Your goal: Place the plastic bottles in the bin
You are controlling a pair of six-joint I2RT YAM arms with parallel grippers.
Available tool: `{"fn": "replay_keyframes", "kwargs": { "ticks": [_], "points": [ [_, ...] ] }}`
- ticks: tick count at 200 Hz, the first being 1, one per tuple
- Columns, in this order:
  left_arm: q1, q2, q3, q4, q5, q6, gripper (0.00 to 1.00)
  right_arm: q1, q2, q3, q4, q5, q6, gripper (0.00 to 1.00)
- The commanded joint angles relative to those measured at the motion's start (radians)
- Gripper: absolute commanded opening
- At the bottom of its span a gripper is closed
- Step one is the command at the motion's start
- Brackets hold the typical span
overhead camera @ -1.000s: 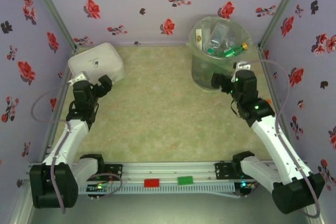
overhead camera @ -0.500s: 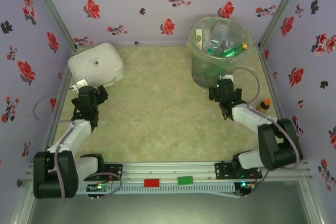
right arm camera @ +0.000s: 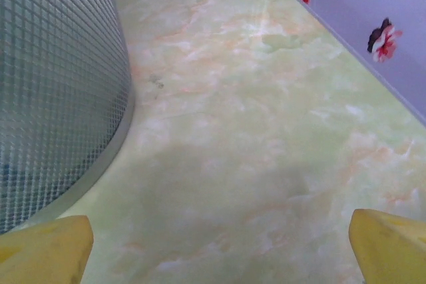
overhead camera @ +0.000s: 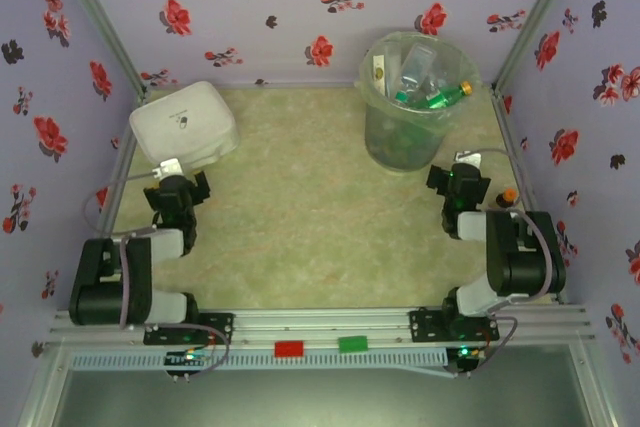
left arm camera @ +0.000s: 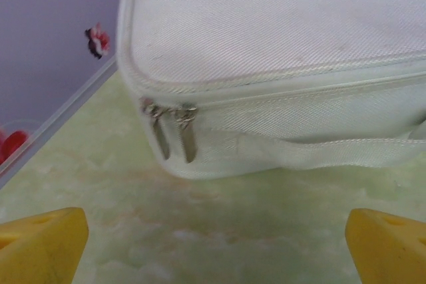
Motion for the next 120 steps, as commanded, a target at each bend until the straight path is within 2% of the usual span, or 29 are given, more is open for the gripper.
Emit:
{"fn": "replay_keyframes", "kwargs": {
  "ticks": [1, 8, 20, 32, 82, 104, 120],
  "points": [
    [-0.013, 0.128, -0.014, 0.284, 0.069, 0.094, 1.0, -0.002, 0.033, -0.05, 0.227, -0.091, 0.042, 0.99],
    [-0.024, 0.178, -0.019, 0.364, 0.064, 0.138, 1.0, -0.003, 0.025, -0.049, 0.209, -0.092, 0.044, 0.99],
    [-0.034, 0.137, 0.0, 0.252, 0.097, 0.14, 1.0, -0.005, 0.028, -0.046, 0.205, -0.094, 0.043, 0.99],
    [-0.035, 0.162, -0.003, 0.305, 0.114, 0.161, 1.0, -0.006, 0.031, -0.04, 0.202, -0.09, 0.042, 0.99],
    [-0.022, 0.155, 0.042, 0.207, 0.099, 0.134, 1.0, 0.012, 0.024, -0.033, 0.176, -0.056, 0.023, 1.0],
    [-0.022, 0.154, 0.042, 0.203, 0.096, 0.132, 1.0, 0.012, 0.027, -0.019, 0.157, -0.125, -0.001, 1.0],
    [-0.022, 0.154, 0.042, 0.202, 0.095, 0.132, 1.0, 0.011, 0.029, -0.013, 0.147, -0.129, 0.001, 0.99]
  ]
}}
